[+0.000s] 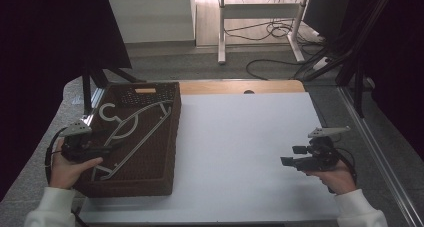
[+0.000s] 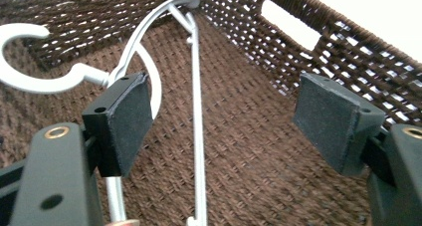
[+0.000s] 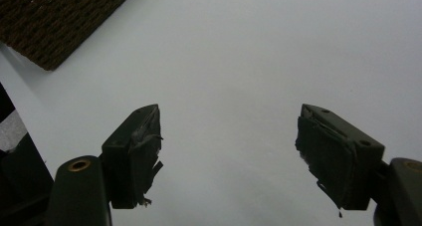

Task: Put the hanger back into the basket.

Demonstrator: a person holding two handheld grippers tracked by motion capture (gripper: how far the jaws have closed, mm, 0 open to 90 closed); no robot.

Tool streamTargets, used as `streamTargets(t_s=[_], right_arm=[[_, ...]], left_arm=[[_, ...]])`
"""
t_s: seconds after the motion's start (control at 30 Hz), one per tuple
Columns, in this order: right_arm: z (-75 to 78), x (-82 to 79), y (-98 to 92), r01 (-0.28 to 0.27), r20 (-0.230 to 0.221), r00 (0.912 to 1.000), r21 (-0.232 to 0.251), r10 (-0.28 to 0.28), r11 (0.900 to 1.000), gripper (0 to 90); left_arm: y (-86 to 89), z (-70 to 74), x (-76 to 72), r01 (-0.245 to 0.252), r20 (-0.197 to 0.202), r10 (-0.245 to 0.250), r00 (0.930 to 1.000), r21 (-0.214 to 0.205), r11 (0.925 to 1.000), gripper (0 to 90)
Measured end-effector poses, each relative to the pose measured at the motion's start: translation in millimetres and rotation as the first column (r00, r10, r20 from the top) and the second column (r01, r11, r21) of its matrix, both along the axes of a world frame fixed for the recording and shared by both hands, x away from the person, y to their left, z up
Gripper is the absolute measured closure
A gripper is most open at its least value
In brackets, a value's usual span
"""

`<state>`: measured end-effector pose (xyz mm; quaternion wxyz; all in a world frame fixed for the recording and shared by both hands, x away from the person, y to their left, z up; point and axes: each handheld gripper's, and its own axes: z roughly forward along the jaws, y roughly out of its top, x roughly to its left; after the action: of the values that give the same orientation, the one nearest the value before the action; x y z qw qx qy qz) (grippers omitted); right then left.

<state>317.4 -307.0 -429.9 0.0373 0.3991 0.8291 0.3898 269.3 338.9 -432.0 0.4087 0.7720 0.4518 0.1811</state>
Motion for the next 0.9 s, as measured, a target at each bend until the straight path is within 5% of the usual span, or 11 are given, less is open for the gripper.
streamTargets(t_s=[0.23, 0.57, 0.9], right_arm=[[-0.2, 1.4, 3.3, -0.014, 0.013, 0.9998, 0.0, 0.014, 0.9999, 25.4], [0.3, -2.7, 5.5, -0.024, 0.038, 0.999, 0.004, 0.024, 0.9997, 25.1], [-2.6, -1.5, 14.1, -0.011, 0.077, 0.9969, -0.03, 0.013, 0.9995, 23.2]], left_arm=[[-12.3, 7.4, -7.4, 0.034, 0.034, -0.032, 0.9989, -0.051, 0.9981, 22.6], [-45.4, 11.4, -12.1, 0.092, 0.048, -0.089, 0.9949, -0.051, 0.9945, 22.1], [-76.3, 4.7, -20.0, 0.103, 0.012, -0.103, 0.9946, -0.074, 0.9919, 21.9]])
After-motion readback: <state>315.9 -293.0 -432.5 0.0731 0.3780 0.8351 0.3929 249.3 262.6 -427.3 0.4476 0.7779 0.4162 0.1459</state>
